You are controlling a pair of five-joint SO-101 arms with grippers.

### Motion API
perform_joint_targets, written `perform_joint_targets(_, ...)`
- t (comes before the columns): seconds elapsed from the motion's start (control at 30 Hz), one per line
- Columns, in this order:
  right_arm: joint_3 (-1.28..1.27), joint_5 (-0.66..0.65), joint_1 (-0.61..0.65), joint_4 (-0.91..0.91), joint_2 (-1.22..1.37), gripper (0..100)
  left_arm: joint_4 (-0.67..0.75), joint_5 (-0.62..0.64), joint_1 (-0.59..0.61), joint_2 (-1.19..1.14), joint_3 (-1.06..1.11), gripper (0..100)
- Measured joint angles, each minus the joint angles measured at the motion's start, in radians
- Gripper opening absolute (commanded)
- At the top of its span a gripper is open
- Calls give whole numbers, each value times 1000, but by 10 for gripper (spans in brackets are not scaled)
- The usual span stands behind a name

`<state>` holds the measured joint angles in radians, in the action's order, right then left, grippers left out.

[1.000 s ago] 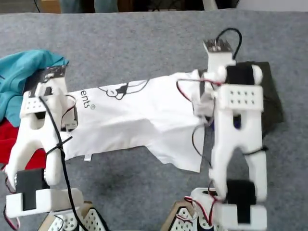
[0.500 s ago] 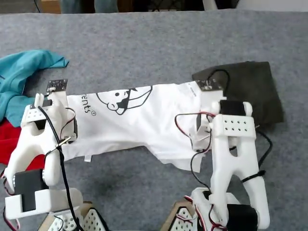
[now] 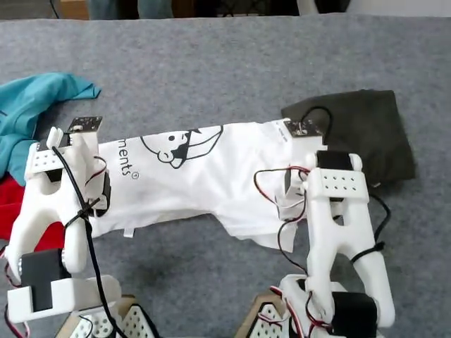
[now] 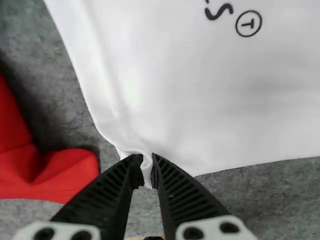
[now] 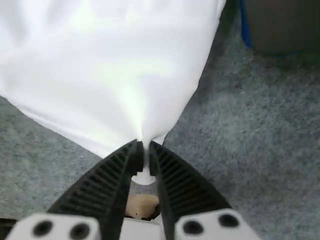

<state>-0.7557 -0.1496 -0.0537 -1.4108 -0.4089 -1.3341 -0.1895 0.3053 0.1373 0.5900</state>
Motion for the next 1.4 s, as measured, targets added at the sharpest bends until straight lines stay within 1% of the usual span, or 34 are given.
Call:
perform_joint_targets(0.2, 0, 0, 0, 9, 35, 13, 11, 0, 0, 0, 2, 29)
perform_joint_targets(0.37, 0, 0, -31, 9, 37, 14, 11, 0, 0, 0, 2, 29)
perform_joint_targets(0.57, 0, 2, -75, 9, 37, 15, -23, 0, 0, 0, 5, 29)
perform_joint_targets(0.73, 0, -3, -75, 9, 37, 16, -44, 0, 0, 0, 5, 34)
perform_joint_targets(0.8, 0, -34, -75, 9, 37, 45, -63, 0, 0, 0, 5, 82)
perform_joint_targets(0.87, 0, -51, -75, 9, 37, 114, -86, 0, 0, 0, 5, 138)
perform_joint_targets(0.97, 0, -60, -75, -23, 37, 216, -110, 0, 2, 0, 5, 152)
perform_joint_targets(1.03, 0, -60, -75, -35, 37, 240, -117, 14, 17, 0, 5, 155)
perform_joint_targets(1.13, 0, -60, -75, -38, 37, 240, -117, 58, 55, 0, -2, 155)
perform_joint_targets(1.27, 0, -60, -77, -40, 37, 237, -117, 117, 144, 0, -54, 152)
perform_joint_targets(1.3, 0, -60, -80, -41, 37, 220, -117, 123, 169, 0, -71, 151)
perform_joint_targets(1.33, 3, -60, -81, -54, 37, 180, -118, 127, 193, 0, -97, 146)
perform_joint_targets(1.37, 15, -60, -81, -77, 37, 115, -118, 127, 213, 0, -123, 120)
perform_joint_targets(1.4, 40, -60, -81, -97, 37, 29, -127, 127, 232, 0, -149, 67)
